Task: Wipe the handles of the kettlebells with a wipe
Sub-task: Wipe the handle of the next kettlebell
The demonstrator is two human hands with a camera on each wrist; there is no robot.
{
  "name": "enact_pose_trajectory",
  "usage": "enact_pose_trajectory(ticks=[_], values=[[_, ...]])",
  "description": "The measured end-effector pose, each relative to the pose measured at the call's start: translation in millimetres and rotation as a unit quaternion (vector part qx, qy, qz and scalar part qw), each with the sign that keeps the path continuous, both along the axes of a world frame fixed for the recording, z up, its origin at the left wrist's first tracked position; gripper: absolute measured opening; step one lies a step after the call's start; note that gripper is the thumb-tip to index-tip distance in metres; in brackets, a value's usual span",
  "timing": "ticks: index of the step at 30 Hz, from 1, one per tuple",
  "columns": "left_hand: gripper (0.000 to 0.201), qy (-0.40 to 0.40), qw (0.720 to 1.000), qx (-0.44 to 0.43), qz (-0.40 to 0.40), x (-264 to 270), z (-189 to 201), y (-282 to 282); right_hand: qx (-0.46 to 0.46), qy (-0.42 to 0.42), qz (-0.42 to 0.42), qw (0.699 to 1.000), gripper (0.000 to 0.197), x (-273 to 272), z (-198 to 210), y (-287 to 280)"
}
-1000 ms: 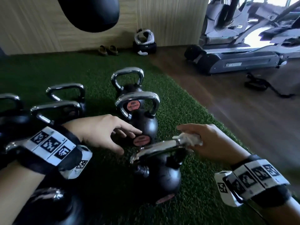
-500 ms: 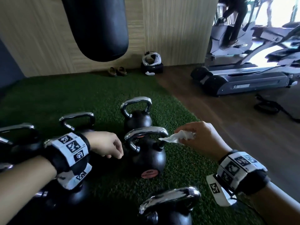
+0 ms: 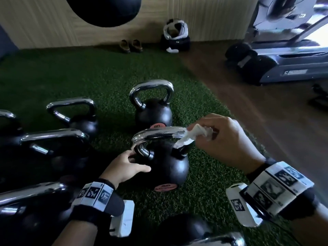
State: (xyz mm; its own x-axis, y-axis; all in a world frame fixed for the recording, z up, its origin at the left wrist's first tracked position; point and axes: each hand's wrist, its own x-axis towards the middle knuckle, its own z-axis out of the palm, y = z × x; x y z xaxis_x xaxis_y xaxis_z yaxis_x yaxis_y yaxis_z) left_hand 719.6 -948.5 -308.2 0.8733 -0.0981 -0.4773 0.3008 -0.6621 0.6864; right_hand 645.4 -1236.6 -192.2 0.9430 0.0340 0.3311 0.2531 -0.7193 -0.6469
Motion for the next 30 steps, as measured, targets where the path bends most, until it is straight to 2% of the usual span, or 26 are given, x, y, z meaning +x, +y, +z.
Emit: enact_pose_trajectory(ticks=[4, 6, 9, 11, 14, 18, 21, 27, 30], values=[[0.052, -0.050, 0.998, -0.042, -0.024, 7, -9, -13, 0.006, -0.020, 0.021, 1.000, 0.027, 15, 2, 7], [0.046, -0.060, 0.996, -0.068, -0.024, 11, -13, -19, -0.001, -0.038, 0.028, 0.999, 0.025, 25, 0, 11], [0.060, -0.086, 0.991, -0.094, -0.050, 14, -19, -23, -0.002, -0.049, 0.049, 0.998, 0.026, 38, -5, 20], [0.055, -0.088, 0.988, -0.114, -0.062, 15, -22, -23, -0.005, -0.058, 0.056, 0.997, 0.031, 42, -12, 24], [0.060, -0.102, 0.984, -0.137, -0.056, 15, -31, -24, -0.006, -0.063, 0.065, 0.996, 0.034, 46, -16, 28], [0.081, -0.116, 0.983, -0.139, -0.026, 13, -42, -20, 0.008, -0.081, 0.057, 0.995, 0.022, 48, -17, 32], [0.082, -0.111, 0.983, -0.144, -0.019, 12, -42, -21, -0.015, -0.113, 0.068, 0.991, 0.018, 49, -25, 38], [0.083, -0.109, 0.984, -0.138, 0.003, 8, -47, -20, -0.006, -0.129, -0.021, 0.991, 0.014, 31, -40, 13], [0.084, -0.113, 0.983, -0.144, 0.007, 6, -45, -21, -0.006, -0.154, -0.019, 0.988, 0.020, 27, -48, 17]])
